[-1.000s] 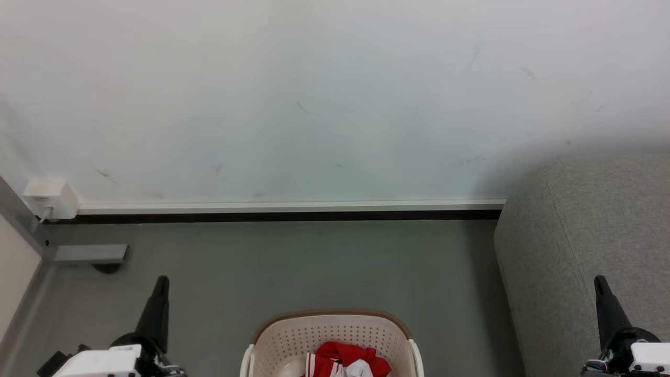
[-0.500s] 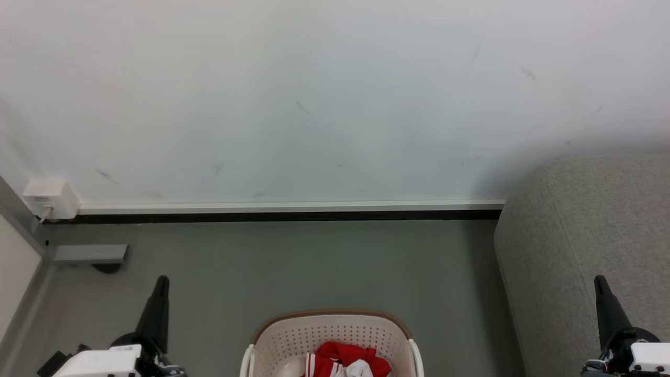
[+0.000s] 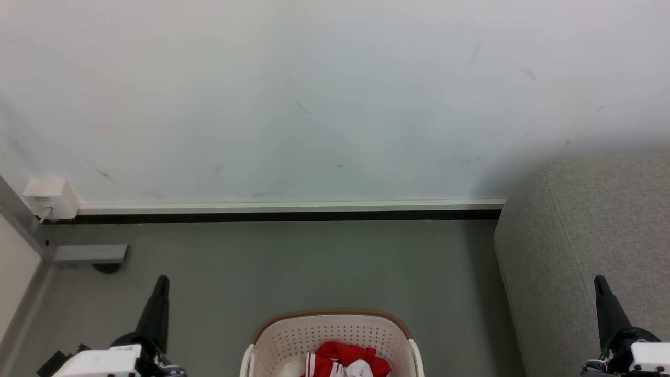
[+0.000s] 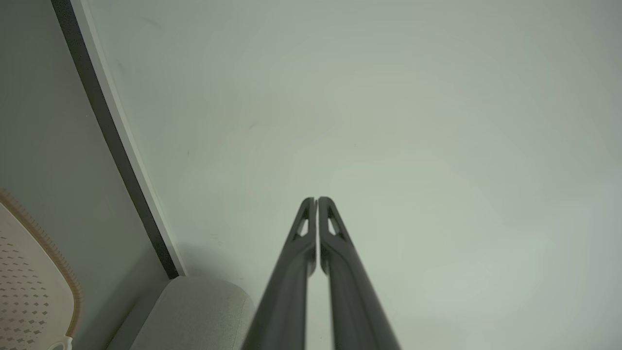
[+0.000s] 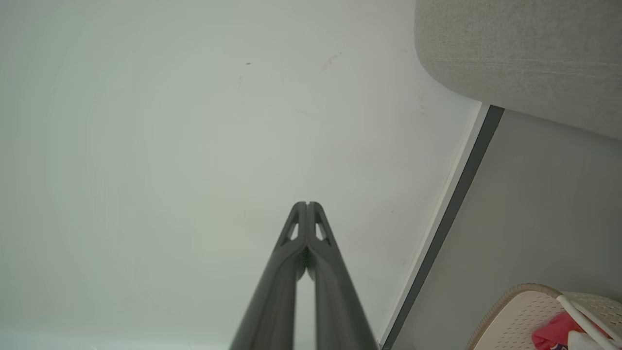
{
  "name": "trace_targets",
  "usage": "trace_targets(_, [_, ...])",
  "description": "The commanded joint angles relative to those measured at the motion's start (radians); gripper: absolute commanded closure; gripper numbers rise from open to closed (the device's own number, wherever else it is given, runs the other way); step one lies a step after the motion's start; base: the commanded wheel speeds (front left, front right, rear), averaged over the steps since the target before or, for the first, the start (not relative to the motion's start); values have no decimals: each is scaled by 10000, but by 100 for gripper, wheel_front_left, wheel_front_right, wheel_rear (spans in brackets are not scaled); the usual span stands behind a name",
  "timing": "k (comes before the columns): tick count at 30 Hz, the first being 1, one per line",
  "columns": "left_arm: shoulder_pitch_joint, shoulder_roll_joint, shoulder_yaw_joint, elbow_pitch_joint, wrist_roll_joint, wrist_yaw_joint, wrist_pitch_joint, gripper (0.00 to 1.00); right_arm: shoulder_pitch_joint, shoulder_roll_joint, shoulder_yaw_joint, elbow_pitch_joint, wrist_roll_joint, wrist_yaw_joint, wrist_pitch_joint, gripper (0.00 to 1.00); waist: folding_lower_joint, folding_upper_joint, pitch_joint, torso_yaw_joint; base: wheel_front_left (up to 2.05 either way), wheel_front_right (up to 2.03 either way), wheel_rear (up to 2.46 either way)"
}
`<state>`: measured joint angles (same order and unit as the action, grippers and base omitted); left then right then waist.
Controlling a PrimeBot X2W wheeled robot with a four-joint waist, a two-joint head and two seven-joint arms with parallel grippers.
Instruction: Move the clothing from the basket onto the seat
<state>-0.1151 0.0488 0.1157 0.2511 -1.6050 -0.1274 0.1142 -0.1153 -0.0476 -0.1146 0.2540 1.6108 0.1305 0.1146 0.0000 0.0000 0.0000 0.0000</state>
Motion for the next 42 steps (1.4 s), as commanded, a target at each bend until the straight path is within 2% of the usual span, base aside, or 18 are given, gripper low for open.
trace_targets(1, [-60, 25, 14, -23, -125, -70, 44, 100, -63, -69, -34, -55, -1, 5, 35, 100, 0, 0, 0, 0, 0, 0, 0])
trace_targets(16, [-60, 25, 14, -23, -125, -70, 44, 100, -63, -70, -34, -55, -1, 5, 35, 100, 0, 0, 0, 0, 0, 0, 0])
trace_targets(17, [0, 0, 0, 0, 0, 0, 0, 0, 0, 0, 0, 0, 0, 0, 0, 0, 0, 0, 0, 0, 0, 0, 0])
trace_targets(31, [171, -45, -597, 259, 260, 34, -559, 0, 420, 78, 399, -100, -426, -1, -561, 0, 0, 0, 2, 42, 0, 0, 0])
trace_targets(36, [167, -39, -763, 281, 671, 28, -790, 0, 502, 67, 514, -225, -1128, 0, -792, 0, 0, 0, -4, 79, 0, 0, 0])
trace_targets(42, [183, -32, -843, 304, 1537, 21, -1058, 0, 609, 49, 597, -428, -2485, 2, -1054, 0, 0, 0, -16, 123, 0, 0, 0])
